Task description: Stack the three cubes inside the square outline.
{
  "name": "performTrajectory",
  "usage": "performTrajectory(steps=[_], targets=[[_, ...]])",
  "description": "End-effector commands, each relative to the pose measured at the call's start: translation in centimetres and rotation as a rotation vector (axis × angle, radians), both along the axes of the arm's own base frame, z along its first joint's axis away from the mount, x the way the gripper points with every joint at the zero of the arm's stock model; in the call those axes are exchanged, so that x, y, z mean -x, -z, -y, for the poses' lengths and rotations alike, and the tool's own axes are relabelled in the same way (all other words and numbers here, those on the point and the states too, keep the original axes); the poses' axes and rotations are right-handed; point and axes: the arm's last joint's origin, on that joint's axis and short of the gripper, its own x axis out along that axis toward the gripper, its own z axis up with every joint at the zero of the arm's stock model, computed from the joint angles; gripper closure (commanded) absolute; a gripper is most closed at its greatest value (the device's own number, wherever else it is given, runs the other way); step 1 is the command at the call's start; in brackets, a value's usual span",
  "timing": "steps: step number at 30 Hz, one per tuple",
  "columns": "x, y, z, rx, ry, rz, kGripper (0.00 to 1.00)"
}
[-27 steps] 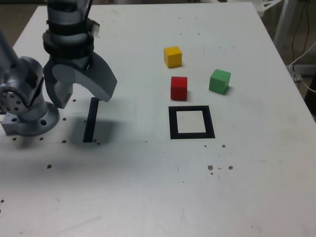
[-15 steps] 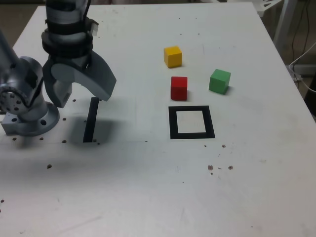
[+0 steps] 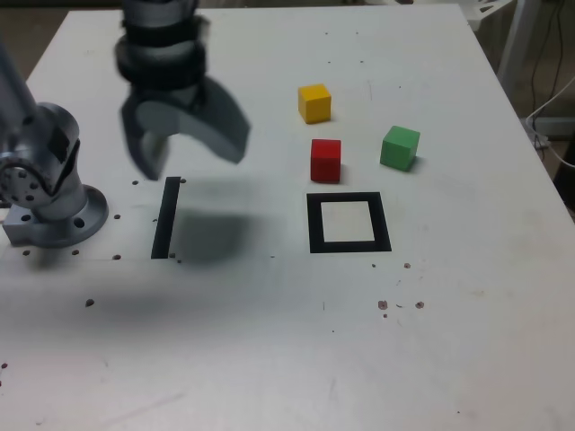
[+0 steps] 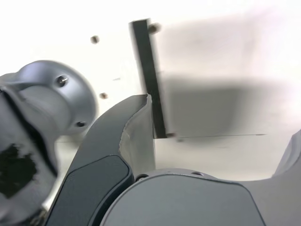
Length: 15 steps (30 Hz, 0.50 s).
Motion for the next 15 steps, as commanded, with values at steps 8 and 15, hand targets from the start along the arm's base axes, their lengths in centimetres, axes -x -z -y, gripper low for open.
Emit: performTrajectory(steps=[8, 15], targets=[[-5.3, -1.6, -0.8, -0.066, -0.032, 0.009, 0.00], [-8.8, -0.8, -2.3, -0.083, -0.053, -0.006, 0.01]])
